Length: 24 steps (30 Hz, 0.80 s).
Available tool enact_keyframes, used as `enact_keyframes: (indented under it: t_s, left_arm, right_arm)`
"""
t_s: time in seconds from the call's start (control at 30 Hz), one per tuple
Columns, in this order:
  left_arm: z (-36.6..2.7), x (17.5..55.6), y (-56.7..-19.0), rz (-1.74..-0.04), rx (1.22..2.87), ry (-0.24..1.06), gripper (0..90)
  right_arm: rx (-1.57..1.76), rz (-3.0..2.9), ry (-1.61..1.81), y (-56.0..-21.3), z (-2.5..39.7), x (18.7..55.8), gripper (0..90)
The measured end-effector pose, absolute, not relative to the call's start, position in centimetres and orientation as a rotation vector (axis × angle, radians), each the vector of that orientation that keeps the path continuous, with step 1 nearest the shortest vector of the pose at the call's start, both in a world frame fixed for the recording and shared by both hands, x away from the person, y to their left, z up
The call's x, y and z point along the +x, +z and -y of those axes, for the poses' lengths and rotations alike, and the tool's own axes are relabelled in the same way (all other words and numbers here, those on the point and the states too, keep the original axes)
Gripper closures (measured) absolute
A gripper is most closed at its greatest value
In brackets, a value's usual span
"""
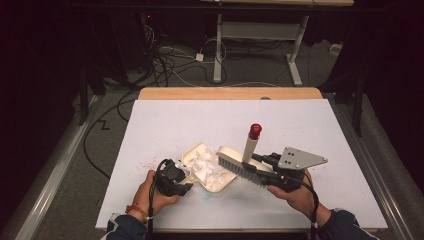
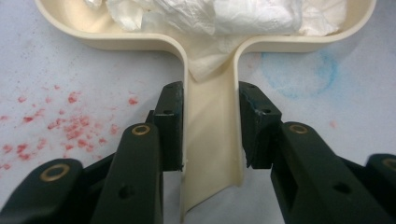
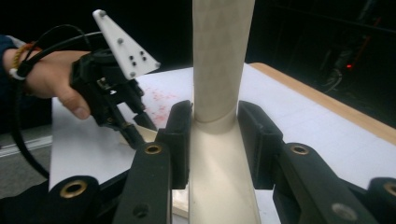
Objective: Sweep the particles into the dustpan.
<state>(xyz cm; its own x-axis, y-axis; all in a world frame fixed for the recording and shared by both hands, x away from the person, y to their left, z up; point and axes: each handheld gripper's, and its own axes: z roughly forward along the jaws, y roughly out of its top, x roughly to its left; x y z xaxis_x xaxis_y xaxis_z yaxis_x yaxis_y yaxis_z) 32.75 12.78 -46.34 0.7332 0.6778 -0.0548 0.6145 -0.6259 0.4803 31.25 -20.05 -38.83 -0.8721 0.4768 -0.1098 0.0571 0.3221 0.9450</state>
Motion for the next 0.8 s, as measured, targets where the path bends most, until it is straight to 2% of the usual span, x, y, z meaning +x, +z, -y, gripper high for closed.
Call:
enact_keyframes:
  t_s: [0.5, 0.8]
  left_arm:
    - [-13.9, 32.8, -46.5, -1.026, 2.433, 0.187, 62.1]
    - [-15.2, 32.7, -46.7, -1.119, 2.362, 0.233, 62.1]
  right_arm:
    - [0.588, -2.164, 1.488, -38.3, 25.5, 31.7, 68.3]
    - [0.679, -2.187, 1.477, -38.9, 28.4, 32.1, 68.4]
